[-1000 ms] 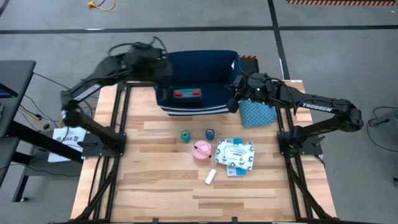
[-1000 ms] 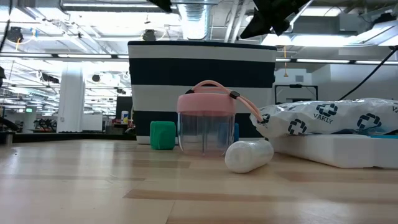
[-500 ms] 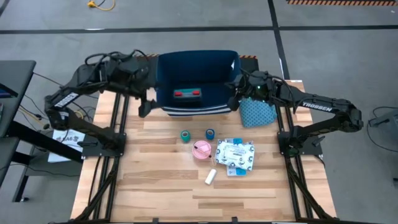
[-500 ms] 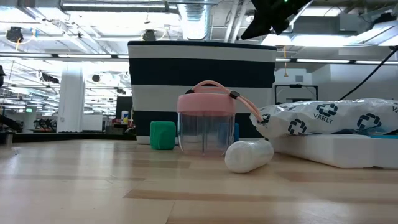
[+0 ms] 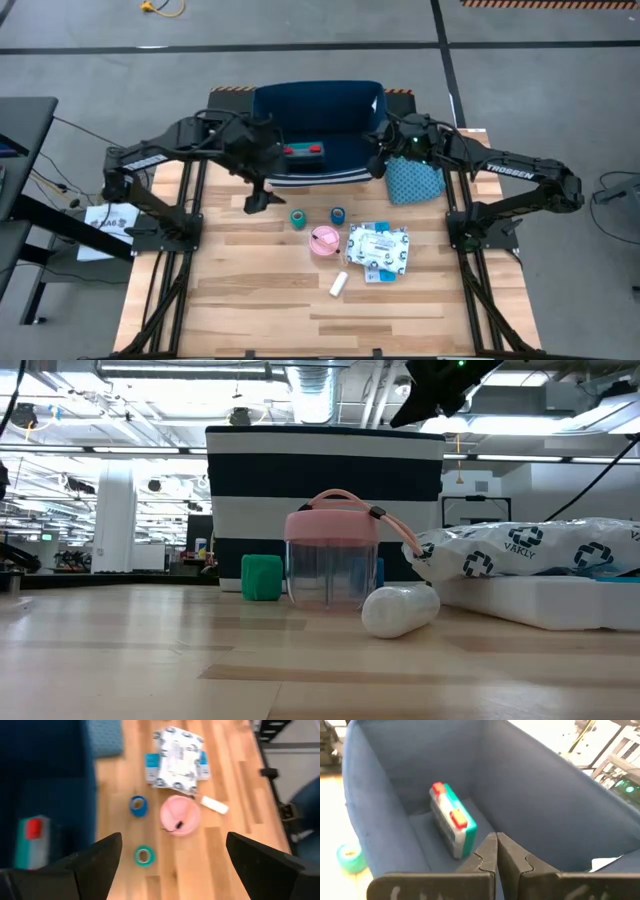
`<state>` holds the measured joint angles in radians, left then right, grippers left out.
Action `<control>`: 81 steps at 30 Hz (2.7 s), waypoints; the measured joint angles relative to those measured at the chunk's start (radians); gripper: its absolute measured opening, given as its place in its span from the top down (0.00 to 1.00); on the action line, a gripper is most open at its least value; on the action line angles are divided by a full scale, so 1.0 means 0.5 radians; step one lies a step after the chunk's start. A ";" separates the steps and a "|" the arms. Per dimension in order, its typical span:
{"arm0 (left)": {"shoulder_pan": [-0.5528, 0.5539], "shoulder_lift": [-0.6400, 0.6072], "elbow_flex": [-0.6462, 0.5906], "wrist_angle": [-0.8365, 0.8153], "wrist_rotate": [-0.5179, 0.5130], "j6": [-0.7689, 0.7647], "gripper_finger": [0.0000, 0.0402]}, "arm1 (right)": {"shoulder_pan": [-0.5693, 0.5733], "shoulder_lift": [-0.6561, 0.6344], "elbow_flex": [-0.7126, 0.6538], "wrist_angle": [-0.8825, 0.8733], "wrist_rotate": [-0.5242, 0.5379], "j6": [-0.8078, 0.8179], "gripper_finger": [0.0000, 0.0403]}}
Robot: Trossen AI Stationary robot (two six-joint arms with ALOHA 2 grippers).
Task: Pick & place medical supplies in basket/bin
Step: Put the pink bottle into the bin
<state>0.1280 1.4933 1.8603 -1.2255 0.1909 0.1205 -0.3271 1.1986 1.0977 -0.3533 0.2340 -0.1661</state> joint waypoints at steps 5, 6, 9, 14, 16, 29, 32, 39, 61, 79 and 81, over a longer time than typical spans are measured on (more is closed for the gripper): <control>0.000 0.065 0.000 -0.035 0.150 -0.006 0.13 | 0.035 -0.012 0.000 -0.184 -0.174 0.000 1.00; 0.000 0.066 0.000 -0.047 0.171 -0.008 0.13 | 0.043 -0.018 0.000 -0.227 -0.265 0.000 1.00; -0.007 0.064 0.000 -0.057 0.220 0.010 0.13 | 0.101 -0.029 -0.001 -0.347 -0.558 0.024 1.00; -0.019 0.063 0.000 -0.063 0.149 0.140 0.13 | 0.266 -0.044 -0.001 -0.421 -0.768 -0.003 1.00; -0.022 0.063 0.000 -0.084 0.071 0.186 0.13 | 0.327 -0.062 -0.001 -0.445 -0.954 -0.100 1.00; -0.287 0.166 0.001 -0.064 -0.146 0.186 0.13 | 0.863 -0.106 0.001 -0.720 -0.822 0.260 1.00; -0.364 0.230 0.005 -0.004 -0.295 0.169 0.13 | 0.983 -0.094 0.001 -0.783 -0.667 0.420 1.00; -0.414 0.459 0.002 0.132 -0.497 0.143 0.13 | 1.178 -0.092 -0.007 -0.807 -0.502 0.507 1.00; -0.467 0.880 0.001 0.250 -0.219 0.235 0.45 | 1.253 -0.093 -0.007 -0.875 -0.464 0.560 1.00; -0.475 1.073 -0.001 0.311 -0.130 0.280 0.47 | 1.256 -0.092 -0.008 -0.978 -0.465 0.584 1.00; -0.476 1.097 0.001 0.349 -0.132 0.289 0.47 | 1.256 -0.092 -0.008 -0.979 -0.465 0.583 1.00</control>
<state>-0.1101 2.0419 1.8606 -1.0508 0.1247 0.2649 0.3008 1.1526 1.0939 -0.8427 0.0013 0.1253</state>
